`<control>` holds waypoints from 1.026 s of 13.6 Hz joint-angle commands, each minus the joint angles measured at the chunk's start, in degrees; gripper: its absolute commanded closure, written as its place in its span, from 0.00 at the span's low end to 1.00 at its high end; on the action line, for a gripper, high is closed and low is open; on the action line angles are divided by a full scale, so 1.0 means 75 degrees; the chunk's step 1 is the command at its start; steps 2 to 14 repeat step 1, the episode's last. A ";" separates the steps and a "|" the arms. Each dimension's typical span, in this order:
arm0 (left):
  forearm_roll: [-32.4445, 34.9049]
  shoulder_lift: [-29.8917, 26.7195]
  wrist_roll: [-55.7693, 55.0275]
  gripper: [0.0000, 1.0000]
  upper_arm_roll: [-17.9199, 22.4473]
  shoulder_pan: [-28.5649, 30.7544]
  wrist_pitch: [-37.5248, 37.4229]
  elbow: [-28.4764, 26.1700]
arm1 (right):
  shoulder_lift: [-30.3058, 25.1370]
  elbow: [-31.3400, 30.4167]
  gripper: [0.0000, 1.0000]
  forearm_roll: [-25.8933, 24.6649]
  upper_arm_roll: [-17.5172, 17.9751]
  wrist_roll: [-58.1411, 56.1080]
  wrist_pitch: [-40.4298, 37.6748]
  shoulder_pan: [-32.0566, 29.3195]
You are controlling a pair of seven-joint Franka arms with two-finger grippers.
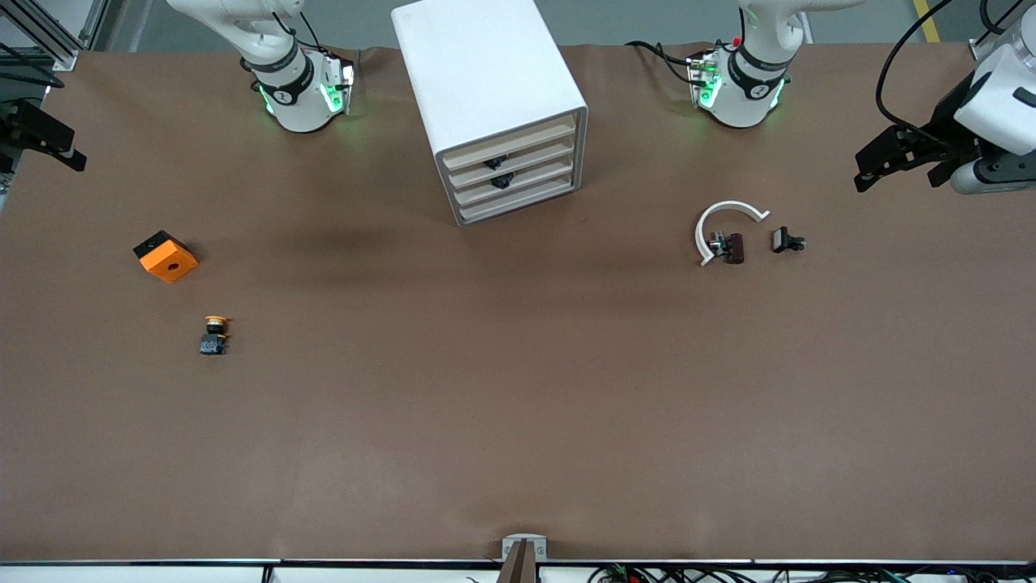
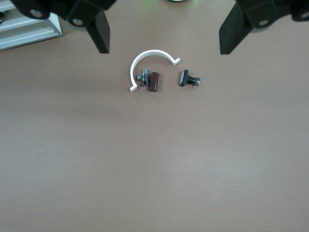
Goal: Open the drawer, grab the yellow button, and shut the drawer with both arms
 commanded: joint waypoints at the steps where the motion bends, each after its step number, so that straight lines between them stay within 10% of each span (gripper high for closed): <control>1: 0.0109 0.0076 0.0007 0.00 0.0003 0.0021 -0.0172 0.0184 | -0.0186 -0.0189 0.00 0.0008 0.0020 -0.0070 0.0192 -0.0012; 14: 0.0109 0.0076 0.0007 0.00 0.0003 0.0021 -0.0172 0.0184 | -0.0186 -0.0189 0.00 0.0008 0.0020 -0.0070 0.0192 -0.0012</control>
